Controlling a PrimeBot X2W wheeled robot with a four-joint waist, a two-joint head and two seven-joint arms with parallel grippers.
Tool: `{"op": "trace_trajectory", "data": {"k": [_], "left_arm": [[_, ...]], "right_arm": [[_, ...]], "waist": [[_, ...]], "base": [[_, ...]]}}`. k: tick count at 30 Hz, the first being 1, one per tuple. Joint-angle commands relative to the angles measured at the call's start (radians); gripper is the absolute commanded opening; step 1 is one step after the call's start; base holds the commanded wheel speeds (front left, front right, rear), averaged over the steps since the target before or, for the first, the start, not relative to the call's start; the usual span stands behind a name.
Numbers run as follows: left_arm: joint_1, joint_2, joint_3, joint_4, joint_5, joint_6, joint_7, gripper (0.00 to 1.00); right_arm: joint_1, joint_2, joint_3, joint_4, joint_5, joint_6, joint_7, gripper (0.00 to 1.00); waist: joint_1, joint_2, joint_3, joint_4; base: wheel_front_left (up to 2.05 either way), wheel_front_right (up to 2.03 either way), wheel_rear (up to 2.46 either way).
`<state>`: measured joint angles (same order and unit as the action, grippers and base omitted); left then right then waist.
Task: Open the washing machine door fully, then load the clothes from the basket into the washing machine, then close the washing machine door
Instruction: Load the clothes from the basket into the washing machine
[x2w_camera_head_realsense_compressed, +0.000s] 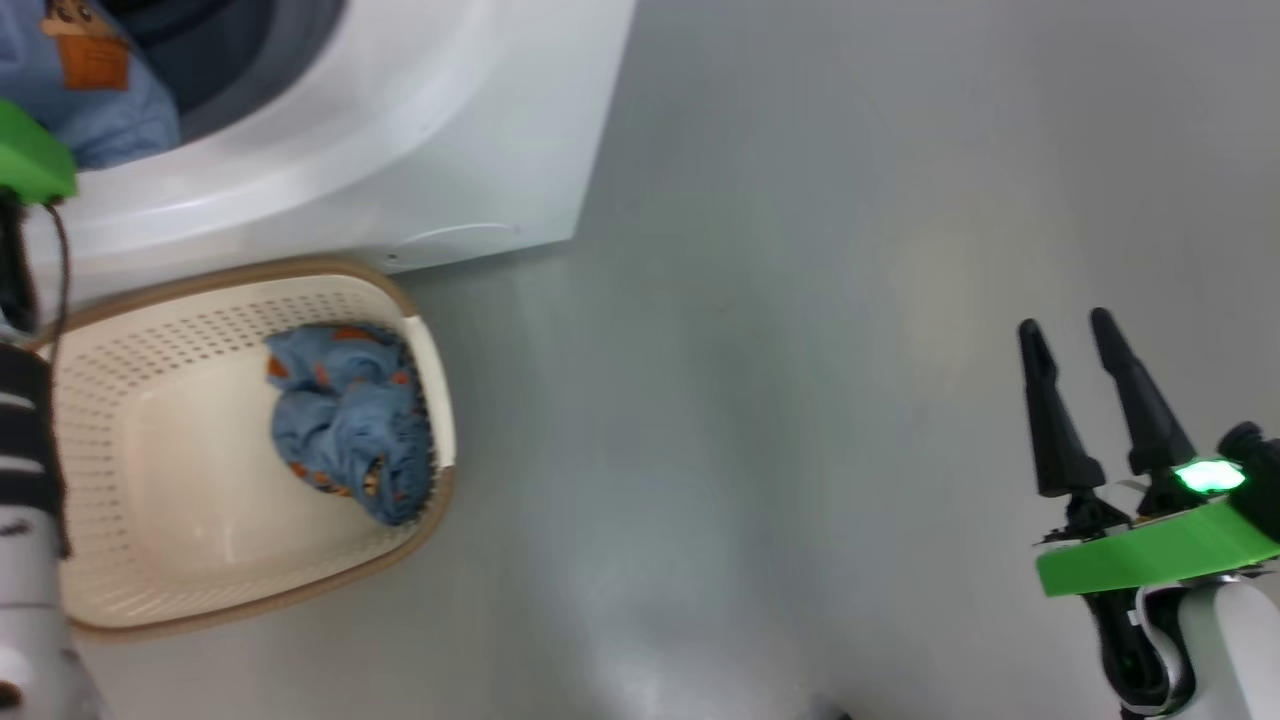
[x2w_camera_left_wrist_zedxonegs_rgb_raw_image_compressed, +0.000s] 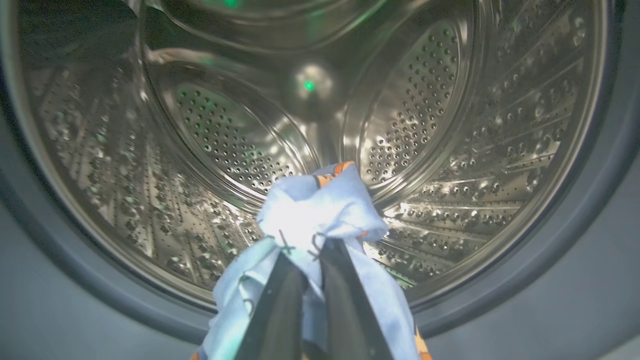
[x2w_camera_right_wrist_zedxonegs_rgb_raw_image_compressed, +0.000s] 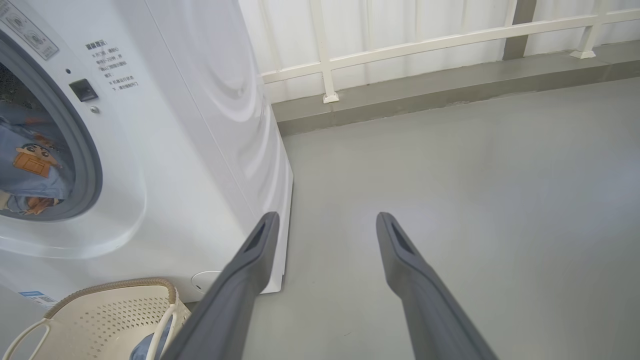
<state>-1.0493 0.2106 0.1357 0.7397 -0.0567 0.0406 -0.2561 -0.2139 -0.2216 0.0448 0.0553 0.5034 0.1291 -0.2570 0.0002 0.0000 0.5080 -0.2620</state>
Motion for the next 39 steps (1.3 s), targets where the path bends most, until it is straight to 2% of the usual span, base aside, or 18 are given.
{"op": "trace_trajectory", "data": {"k": [1, 5, 9, 10, 11, 12, 13, 27, 39], "left_arm": [[-0.034, 0.055, 0.009, -0.005, 0.011, 0.001, -0.006, 0.00], [-0.108, 0.080, -0.019, 0.051, 0.035, -0.007, -0.006, 0.00], [-0.158, 0.103, -0.011, -0.009, 0.034, 0.008, -0.006, 0.00], [-0.161, 0.105, -0.005, -0.020, 0.030, 0.012, -0.006, 0.31], [-0.162, 0.107, -0.002, -0.026, 0.028, 0.015, -0.006, 0.45], [-0.161, 0.110, -0.002, -0.029, 0.028, 0.015, -0.006, 0.97], [-0.161, 0.113, -0.003, -0.027, 0.030, 0.015, -0.006, 1.00], [-0.089, 0.083, 0.009, -0.041, 0.007, 0.010, -0.006, 1.00], [0.062, 0.017, 0.029, -0.078, -0.012, -0.008, -0.006, 1.00]], "right_arm": [[-0.009, -0.009, 0.024, -0.018, 0.006, 0.002, -0.005, 1.00], [-0.012, -0.001, 0.038, -0.014, 0.010, 0.002, -0.005, 1.00], [-0.017, 0.002, 0.051, -0.012, 0.014, 0.002, -0.005, 1.00], [-0.018, 0.002, 0.051, -0.012, 0.015, 0.002, -0.005, 1.00], [-0.019, 0.001, 0.051, -0.013, 0.016, 0.002, -0.005, 1.00], [-0.020, 0.000, 0.052, -0.014, 0.017, 0.002, -0.005, 1.00], [-0.020, -0.001, 0.052, -0.014, 0.016, 0.002, -0.005, 1.00], [-0.012, -0.014, 0.052, -0.026, 0.008, 0.002, -0.005, 1.00], [0.005, -0.037, 0.045, -0.022, 0.003, 0.002, -0.005, 1.00]], "waist": [[-0.0002, 0.0000, 0.040, -0.053], [-0.0002, 0.0000, 0.050, -0.076], [-0.0002, 0.0000, 0.061, -0.099], [-0.0002, 0.0000, 0.062, -0.102], [-0.0002, 0.0000, 0.062, -0.106], [-0.0002, 0.0000, 0.062, -0.108], [-0.0002, 0.0000, 0.062, -0.110], [-0.0002, 0.0000, 0.041, -0.078], [-0.0002, 0.0000, -0.003, -0.031]], "base": [[0.00, 0.00, 0.00], [0.00, 0.00, 0.00], [0.00, 0.00, 0.00], [0.00, 0.00, 0.00], [0.00, 0.00, 0.00], [0.00, 0.00, 0.00], [0.00, 0.00, 0.00], [0.00, 0.00, 0.00], [0.00, 0.00, 0.00]]}}
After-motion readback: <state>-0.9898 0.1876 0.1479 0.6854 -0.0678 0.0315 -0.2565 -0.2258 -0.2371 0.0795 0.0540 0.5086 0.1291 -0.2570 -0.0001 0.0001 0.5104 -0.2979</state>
